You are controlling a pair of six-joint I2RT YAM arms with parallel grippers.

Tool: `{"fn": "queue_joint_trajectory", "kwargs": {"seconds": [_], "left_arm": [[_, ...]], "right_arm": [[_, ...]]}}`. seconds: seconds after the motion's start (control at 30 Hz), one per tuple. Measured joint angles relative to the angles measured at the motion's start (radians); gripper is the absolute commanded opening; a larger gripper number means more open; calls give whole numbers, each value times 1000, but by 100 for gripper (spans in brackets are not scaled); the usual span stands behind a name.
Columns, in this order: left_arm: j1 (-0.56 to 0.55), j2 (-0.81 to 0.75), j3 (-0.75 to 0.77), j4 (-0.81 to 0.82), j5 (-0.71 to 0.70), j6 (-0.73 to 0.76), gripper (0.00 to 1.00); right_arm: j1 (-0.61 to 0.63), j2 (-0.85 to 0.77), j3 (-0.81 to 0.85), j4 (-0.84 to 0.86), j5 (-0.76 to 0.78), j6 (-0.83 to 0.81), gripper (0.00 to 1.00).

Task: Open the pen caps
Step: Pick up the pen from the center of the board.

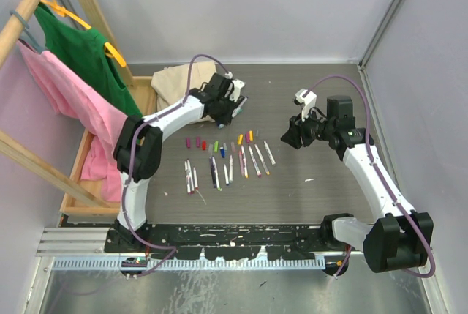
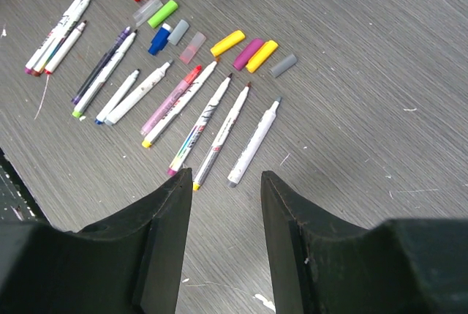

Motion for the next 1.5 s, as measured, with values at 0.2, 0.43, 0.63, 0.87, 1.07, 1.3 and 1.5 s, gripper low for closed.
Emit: {"fn": "queue_joint_trajectory", "kwargs": {"seconds": [0.2, 0.43, 0.63, 0.87, 1.07, 1.3, 1.5], "left_arm": [[0, -61, -41, 48, 77, -12, 0], [0, -176, -203, 110, 277, -66, 0], [-1, -268, -306, 187, 484, -146, 0], [-45, -321, -415, 249, 634, -221, 0], [-125, -324, -456, 244, 648, -239, 0], [-174, -396, -474, 232, 648, -239, 0], [-174, -418, -482, 231, 647, -239, 0]], "right_arm": [[0, 0, 0, -5, -51, -30, 50], [0, 0, 0, -51, -212, -285, 78], [21, 4, 15, -305, -317, -994, 84], [184, 26, 60, -385, -180, -1386, 71], [348, 30, 72, -348, -15, -1426, 60], [457, 85, 64, -307, 170, -1424, 48], [477, 100, 35, -280, 278, -1421, 34]]}}
